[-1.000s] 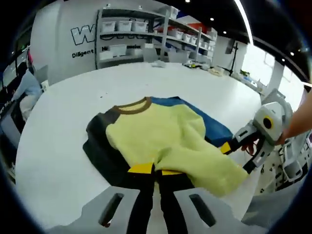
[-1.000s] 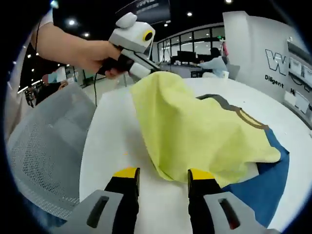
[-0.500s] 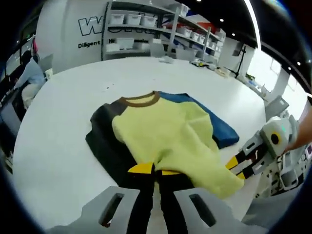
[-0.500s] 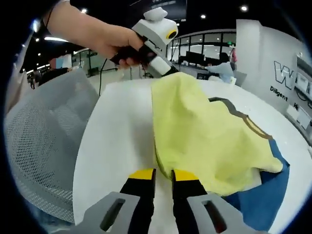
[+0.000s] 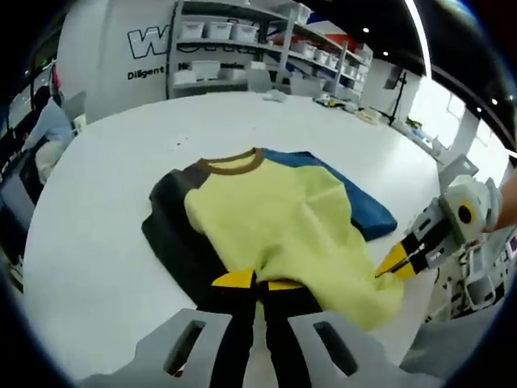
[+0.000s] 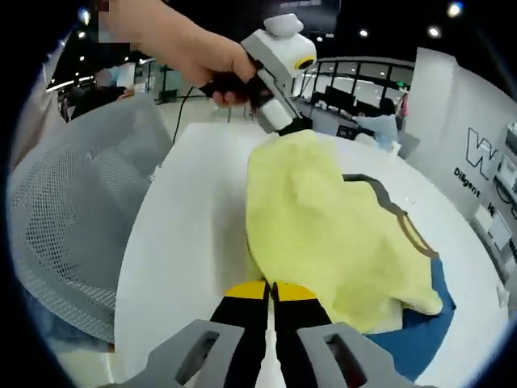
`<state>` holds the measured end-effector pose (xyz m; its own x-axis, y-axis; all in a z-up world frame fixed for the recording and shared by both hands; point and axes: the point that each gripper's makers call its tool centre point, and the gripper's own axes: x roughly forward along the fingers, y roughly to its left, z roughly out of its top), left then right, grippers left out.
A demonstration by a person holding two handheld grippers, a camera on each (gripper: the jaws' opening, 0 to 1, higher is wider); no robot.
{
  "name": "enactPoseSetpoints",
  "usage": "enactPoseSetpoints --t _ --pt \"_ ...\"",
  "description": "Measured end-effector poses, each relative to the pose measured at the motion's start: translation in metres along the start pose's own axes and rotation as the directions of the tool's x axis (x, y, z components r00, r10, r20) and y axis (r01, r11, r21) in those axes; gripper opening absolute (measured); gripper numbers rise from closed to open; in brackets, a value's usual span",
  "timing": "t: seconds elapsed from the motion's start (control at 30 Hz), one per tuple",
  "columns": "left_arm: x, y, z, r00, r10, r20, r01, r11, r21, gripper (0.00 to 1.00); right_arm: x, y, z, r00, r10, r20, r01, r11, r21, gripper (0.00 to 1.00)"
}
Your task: Fold the garment on the visible template until the final outline fits inside the template.
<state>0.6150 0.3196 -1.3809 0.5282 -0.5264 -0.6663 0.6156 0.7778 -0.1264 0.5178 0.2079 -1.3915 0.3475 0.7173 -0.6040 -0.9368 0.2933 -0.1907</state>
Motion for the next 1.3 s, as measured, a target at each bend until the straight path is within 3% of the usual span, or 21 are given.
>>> enactPoseSetpoints --t 0.13,0.2,0.27,0.37,0.43,0.5,0.6,0.67,0.73,0.8,0.87,0.93,1.03,1.13,1.23,1.3 --pt "-0.002 -0.008 -0.002 1.0 -0.018 -0.013 0.019 0.998 0.066 0.0 -0.027 -0.004 0.015 1.0 0.031 -0.003 -0.031 0.999 -0.04 0.0" --pt "-0.004 -0.012 -0.004 1.0 -0.024 -0.018 0.025 0.997 0.079 0.0 -0.042 -0.003 0.017 0.997 0.056 -0.056 -0.06 0.996 -0.072 0.0" --pt "-0.006 -0.019 -0.008 0.999 -0.042 -0.031 0.045 0.993 0.105 0.01 -0.05 0.004 0.02 0.993 0.101 -0.062 -0.106 0.991 -0.083 0.0" --pt "-0.01 -0.034 -0.019 0.992 -0.095 -0.077 0.107 0.98 0.17 0.01 -0.057 0.018 0.009 0.979 0.164 -0.119 -0.177 0.979 -0.104 0.0" --pt "-0.013 -0.045 -0.027 0.986 -0.124 -0.108 0.145 0.965 0.218 0.01 -0.056 0.024 0.004 0.977 0.17 -0.126 -0.183 0.978 -0.103 0.0" --pt "-0.017 -0.059 -0.036 0.977 -0.168 -0.134 0.197 0.948 0.249 0.01 -0.055 0.041 -0.012 0.957 0.229 -0.179 -0.25 0.963 -0.104 0.0" --pt "-0.021 -0.079 -0.046 0.961 -0.221 -0.167 0.262 0.919 0.296 0.01 -0.053 0.053 -0.035 0.934 0.237 -0.267 -0.284 0.947 -0.153 0.0" --pt "-0.022 -0.092 -0.056 0.948 -0.25 -0.196 0.303 0.899 0.316 0.03 -0.051 0.06 -0.046 0.928 0.244 -0.28 -0.287 0.95 -0.123 0.0" --pt "-0.022 -0.098 -0.063 0.945 -0.255 -0.206 0.312 0.892 0.326 0.06 -0.052 0.061 -0.056 0.923 0.239 -0.301 -0.281 0.954 -0.106 0.0" --pt "-0.024 -0.099 -0.066 0.949 -0.253 -0.189 0.302 0.901 0.31 0.11 -0.055 0.06 -0.068 0.914 0.235 -0.33 -0.276 0.957 -0.085 0.0" --pt "-0.025 -0.094 -0.067 0.957 -0.24 -0.165 0.278 0.921 0.272 0.16 -0.058 0.054 -0.072 0.923 0.215 -0.321 -0.242 0.969 -0.047 0.0" --pt "-0.029 -0.08 -0.068 0.973 -0.19 -0.131 0.216 0.951 0.223 0.17 -0.058 0.049 -0.066 0.941 0.208 -0.267 -0.209 0.978 0.025 0.0" --pt "-0.034 -0.064 -0.076 0.982 -0.151 -0.113 0.166 0.976 0.139 0.17 -0.061 0.044 -0.073 0.936 0.204 -0.286 -0.206 0.978 0.023 0.0" --pt "-0.037 -0.053 -0.082 0.985 -0.133 -0.112 0.146 0.983 0.115 0.16 -0.061 0.043 -0.08 0.933 0.204 -0.297 -0.205 0.978 0.028 0.0" --pt "-0.038 -0.041 -0.082 0.992 -0.092 -0.09 0.097 0.994 0.047 0.16 -0.062 0.045 -0.084 0.929 0.208 -0.305 -0.208 0.978 0.033 0.0" --pt "-0.037 -0.039 -0.085 0.99 -0.107 -0.091 0.106 0.994 -0.011 0.15 -0.06 0.046 -0.085 0.934 0.212 -0.288 -0.205 0.977 0.054 0.0"
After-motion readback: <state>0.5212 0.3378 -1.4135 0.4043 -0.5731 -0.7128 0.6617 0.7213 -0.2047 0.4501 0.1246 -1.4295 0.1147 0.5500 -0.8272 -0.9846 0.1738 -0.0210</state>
